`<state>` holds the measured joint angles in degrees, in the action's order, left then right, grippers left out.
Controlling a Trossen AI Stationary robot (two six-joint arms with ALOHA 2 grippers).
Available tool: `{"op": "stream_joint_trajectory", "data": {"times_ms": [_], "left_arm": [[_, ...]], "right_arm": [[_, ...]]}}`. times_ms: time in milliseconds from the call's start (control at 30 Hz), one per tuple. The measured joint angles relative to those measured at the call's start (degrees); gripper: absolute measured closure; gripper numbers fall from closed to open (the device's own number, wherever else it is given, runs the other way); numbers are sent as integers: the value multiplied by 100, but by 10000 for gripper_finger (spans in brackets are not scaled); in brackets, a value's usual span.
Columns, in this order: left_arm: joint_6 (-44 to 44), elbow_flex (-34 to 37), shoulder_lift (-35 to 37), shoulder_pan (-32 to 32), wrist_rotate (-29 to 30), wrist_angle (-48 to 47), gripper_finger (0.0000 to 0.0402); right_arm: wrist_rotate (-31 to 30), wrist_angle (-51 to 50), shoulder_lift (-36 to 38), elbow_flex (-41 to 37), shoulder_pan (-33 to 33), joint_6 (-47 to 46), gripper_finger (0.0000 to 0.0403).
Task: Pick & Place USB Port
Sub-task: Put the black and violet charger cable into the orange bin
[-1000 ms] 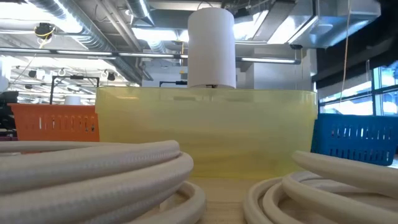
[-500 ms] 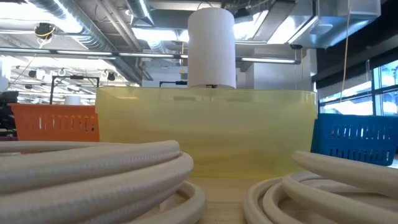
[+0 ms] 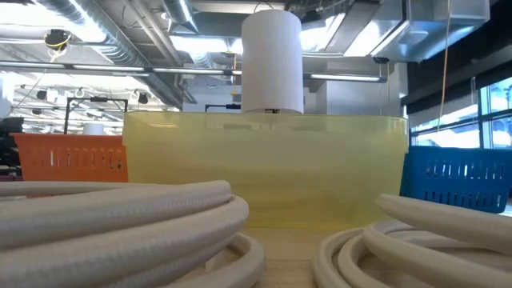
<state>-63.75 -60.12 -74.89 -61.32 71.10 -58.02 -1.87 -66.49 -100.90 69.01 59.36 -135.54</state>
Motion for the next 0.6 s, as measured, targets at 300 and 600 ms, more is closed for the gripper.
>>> {"op": "stream_joint_trajectory", "data": {"times_ms": [300, 600], "left_arm": [[-303, 0, 0, 0, 182, 63, 194], [-302, 0, 0, 0, 289, 329, 194]], "right_arm": [[-93, 7, -261, 0, 201, -16, 321], [-155, 753, -1014, 5, 237, 79, 321]]}}
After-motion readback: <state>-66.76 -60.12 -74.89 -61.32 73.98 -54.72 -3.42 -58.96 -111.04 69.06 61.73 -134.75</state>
